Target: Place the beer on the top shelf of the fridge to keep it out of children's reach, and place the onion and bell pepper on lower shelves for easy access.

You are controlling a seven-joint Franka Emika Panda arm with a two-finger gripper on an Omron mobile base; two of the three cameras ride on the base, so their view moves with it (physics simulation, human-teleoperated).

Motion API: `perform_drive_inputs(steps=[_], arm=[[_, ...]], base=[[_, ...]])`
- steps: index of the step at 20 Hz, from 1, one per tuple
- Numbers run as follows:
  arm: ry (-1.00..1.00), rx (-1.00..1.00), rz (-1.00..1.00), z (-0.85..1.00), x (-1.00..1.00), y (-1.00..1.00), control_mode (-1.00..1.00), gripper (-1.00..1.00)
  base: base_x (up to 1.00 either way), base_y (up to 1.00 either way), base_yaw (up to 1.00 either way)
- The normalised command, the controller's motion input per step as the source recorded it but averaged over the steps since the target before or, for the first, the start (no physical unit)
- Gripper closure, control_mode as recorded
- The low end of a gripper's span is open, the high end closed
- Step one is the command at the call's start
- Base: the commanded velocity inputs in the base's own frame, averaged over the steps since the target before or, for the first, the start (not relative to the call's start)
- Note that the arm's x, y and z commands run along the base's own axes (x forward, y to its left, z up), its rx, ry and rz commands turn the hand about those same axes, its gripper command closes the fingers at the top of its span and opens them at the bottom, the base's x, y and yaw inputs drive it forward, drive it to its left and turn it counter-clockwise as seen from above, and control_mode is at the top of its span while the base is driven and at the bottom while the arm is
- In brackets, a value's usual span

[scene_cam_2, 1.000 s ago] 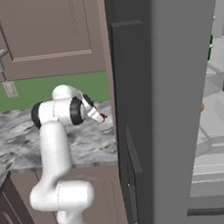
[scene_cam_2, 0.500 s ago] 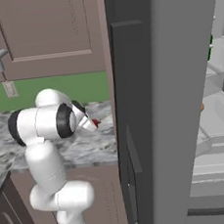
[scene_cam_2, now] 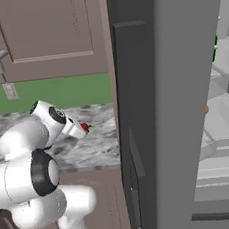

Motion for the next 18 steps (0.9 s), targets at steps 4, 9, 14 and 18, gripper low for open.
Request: perform_drive_inputs(steps=[4,9,14,18], arm=[[0.09,-0.12,0.10,0.69,-1.00,0.21,-1.00,1.00],[0.11,-0.11,0.22,0.60,-1.00,0.26,-1.00,1.00],[0.06,-0.03,0.32,0.63,-0.90,0.15,-1.00,1.00],[0.00,0.00,0.39,0.52,-1.00,0.00,-1.00,1.00]], base=[[0.00,0.00,0.00],[0.00,0.00,0.00],[0.00,0.00,0.00],[0.00,0.00,0.00]])
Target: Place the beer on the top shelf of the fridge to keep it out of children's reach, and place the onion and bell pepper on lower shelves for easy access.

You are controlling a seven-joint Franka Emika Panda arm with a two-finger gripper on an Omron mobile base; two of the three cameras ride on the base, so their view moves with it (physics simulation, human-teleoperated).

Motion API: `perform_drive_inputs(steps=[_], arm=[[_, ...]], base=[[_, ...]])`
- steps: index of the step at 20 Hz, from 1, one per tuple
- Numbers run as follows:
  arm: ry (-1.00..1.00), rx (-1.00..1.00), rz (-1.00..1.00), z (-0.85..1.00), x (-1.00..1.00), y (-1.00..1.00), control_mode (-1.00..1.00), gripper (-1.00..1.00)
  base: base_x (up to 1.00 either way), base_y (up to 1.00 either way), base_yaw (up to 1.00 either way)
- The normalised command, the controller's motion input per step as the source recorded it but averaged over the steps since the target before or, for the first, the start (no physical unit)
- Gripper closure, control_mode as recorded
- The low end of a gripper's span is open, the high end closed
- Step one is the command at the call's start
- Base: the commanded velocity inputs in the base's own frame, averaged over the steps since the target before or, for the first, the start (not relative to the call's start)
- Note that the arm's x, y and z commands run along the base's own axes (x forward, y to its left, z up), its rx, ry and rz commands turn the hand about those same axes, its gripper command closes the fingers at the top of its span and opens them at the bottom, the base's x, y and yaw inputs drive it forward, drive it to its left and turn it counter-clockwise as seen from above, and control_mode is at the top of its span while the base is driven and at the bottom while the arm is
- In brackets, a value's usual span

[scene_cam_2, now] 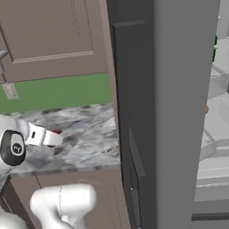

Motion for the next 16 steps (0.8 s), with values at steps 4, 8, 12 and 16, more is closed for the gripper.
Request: perform_drive_inputs(steps=[4,8,12,16], arm=[[0.00,0.04,0.39,0.83,-0.93,0.00,-1.00,1.00],[0.00,0.06,0.33,1.00,-0.73,0.00,-1.00,1.00],[0.00,0.06,0.21,0.48,-0.70,-0.21,-1.00,1.00],[0.03,0.01,0.16,0.16,-0.54,-0.27,-1.00,1.00]], base=[[0.00,0.00,0.00],[0.00,0.00,0.00],[0.00,0.00,0.00],[0.00,0.00,0.00]])
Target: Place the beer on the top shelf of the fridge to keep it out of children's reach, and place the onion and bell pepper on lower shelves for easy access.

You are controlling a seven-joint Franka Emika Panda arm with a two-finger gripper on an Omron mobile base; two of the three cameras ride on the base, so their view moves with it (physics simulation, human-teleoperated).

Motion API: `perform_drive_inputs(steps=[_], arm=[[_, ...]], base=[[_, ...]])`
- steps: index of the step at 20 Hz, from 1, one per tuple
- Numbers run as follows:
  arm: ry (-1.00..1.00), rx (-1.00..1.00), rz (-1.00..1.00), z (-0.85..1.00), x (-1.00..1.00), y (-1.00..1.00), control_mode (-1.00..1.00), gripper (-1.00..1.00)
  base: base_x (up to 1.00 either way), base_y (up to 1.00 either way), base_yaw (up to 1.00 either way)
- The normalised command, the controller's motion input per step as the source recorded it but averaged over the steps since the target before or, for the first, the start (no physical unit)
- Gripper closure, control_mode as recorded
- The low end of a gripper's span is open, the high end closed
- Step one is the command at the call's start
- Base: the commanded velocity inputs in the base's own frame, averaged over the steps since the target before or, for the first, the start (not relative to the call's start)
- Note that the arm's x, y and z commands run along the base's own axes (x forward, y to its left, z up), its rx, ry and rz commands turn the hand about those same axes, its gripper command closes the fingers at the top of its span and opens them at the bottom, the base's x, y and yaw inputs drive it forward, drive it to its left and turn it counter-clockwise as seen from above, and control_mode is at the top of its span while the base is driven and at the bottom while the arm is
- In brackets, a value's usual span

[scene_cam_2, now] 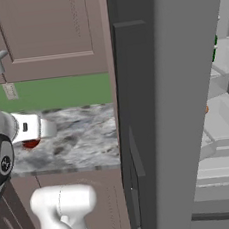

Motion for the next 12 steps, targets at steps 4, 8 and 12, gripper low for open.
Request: perform_drive_inputs(steps=[4,8,12], arm=[[0.02,0.00,0.12,0.09,-0.40,-0.01,-1.00,1.00],[0.00,-0.01,0.02,0.06,-0.06,0.00,-1.00,1.00],[0.00,0.00,0.00,0.02,0.00,0.00,-1.00,1.00]], base=[[0.00,0.00,0.00],[0.00,0.00,0.00],[0.00,0.00,0.00]])
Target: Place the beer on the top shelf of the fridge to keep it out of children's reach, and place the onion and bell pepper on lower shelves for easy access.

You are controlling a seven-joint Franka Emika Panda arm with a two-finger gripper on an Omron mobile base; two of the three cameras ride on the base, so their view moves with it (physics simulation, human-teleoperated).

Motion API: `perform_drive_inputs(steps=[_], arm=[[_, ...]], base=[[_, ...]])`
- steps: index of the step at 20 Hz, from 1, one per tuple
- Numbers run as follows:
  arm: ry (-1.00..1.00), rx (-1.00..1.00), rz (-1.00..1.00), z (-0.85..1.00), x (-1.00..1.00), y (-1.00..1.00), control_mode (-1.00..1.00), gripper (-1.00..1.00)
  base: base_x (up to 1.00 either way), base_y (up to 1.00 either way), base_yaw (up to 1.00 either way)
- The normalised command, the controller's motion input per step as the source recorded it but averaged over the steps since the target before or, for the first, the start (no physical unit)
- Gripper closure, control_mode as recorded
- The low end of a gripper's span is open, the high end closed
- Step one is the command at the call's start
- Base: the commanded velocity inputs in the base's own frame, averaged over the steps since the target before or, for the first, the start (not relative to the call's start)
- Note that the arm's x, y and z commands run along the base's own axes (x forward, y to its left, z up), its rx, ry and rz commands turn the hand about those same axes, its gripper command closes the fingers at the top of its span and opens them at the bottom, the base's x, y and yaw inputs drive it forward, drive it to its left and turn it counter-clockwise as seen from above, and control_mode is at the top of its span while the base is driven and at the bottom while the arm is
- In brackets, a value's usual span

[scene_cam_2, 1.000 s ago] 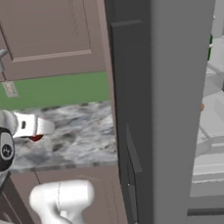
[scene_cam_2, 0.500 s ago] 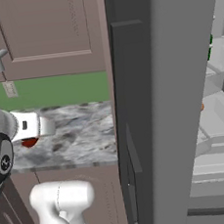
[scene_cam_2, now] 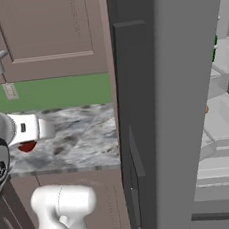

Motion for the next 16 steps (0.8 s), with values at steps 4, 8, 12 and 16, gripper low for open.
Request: perform_drive_inputs(steps=[4,8,12,16], arm=[[0.00,0.00,0.00,0.01,0.00,0.00,1.00,1.00],[0.00,0.00,0.00,0.00,0.00,0.00,1.00,1.00],[0.00,0.00,0.00,0.00,0.00,0.00,1.00,1.00],[0.00,0.00,0.00,0.00,0.00,0.00,1.00,1.00]], base=[[-0.05,0.00,0.00],[-0.56,0.00,0.00],[-0.97,0.00,0.00],[-1.00,0.00,0.00]])
